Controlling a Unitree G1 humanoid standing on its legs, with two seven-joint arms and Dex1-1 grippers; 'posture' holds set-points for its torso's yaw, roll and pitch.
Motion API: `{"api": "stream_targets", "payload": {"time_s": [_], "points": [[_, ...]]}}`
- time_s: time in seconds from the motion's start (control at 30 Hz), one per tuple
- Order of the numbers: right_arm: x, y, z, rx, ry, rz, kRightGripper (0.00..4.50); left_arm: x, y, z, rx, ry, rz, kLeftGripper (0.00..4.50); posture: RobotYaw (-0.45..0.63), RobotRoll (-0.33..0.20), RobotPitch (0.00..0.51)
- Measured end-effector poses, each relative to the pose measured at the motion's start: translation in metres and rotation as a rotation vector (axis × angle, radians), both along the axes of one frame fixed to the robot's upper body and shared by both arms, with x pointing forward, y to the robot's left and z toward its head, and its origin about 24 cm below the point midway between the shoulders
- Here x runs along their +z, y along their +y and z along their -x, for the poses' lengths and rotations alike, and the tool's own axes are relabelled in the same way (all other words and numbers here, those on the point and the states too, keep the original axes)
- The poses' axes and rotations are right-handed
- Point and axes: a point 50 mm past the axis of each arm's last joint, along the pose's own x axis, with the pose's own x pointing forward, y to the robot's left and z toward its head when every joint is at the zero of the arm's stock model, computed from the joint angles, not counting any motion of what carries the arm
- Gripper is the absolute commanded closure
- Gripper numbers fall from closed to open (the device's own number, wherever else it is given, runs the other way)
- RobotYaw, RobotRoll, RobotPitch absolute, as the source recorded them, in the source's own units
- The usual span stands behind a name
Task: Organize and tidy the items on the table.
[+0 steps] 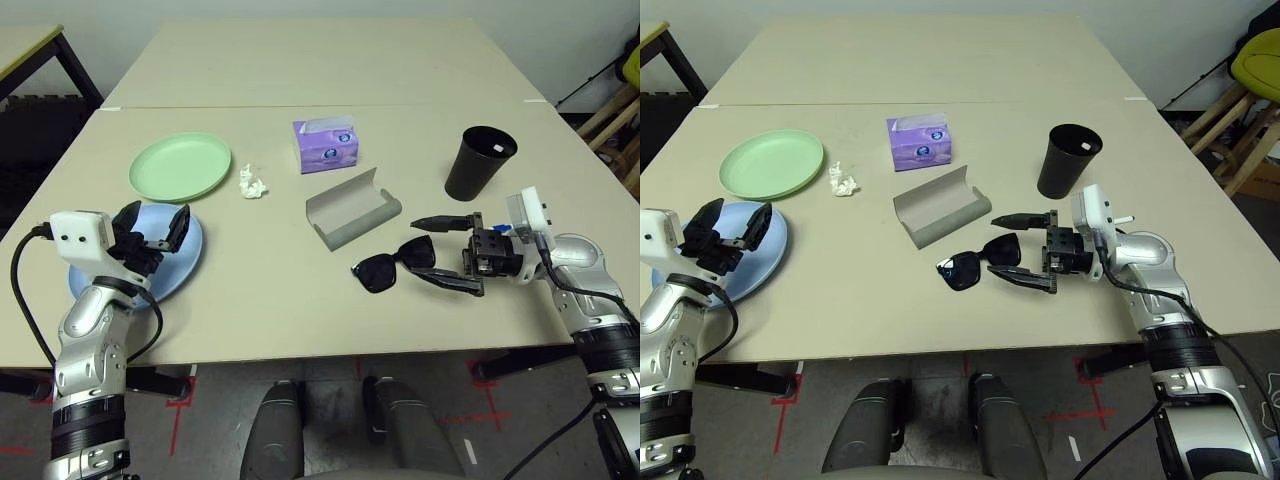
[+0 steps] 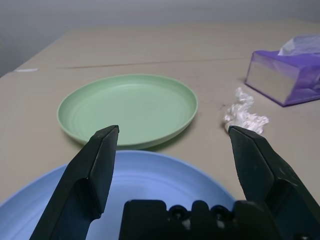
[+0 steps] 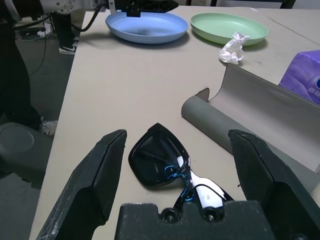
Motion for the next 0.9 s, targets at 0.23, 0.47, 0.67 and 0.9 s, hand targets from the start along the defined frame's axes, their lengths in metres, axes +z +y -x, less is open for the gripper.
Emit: {"api": "stream_targets", "payload": {"time_s": [0.23, 0.47, 0.67, 0.9], "points": [[-0.001, 0.002, -0.001, -0.016, -0.004, -0.013, 0.0, 0.015, 0.013, 0.001, -0.044, 0.052, -0.087, 0.03, 0.17, 0.0, 0.144], [-0.003, 0.005, 0.002, -0.012, 0.004, -0.017, 0.0, 0.029, 0.032, 0.001, -0.016, 0.09, -0.108, 0.03, 0.17, 0.0, 0.145], [-0.003, 0.009, 0.002, -0.006, 0.008, -0.019, 0.0, 0.04, 0.061, 0.009, 0.091, 0.245, -0.095, 0.03, 0.18, 0.0, 0.147], [-0.003, 0.009, 0.003, -0.004, 0.008, -0.019, 0.0, 0.033, 0.073, 0.013, 0.144, 0.396, -0.046, 0.03, 0.18, 0.0, 0.145]]}}
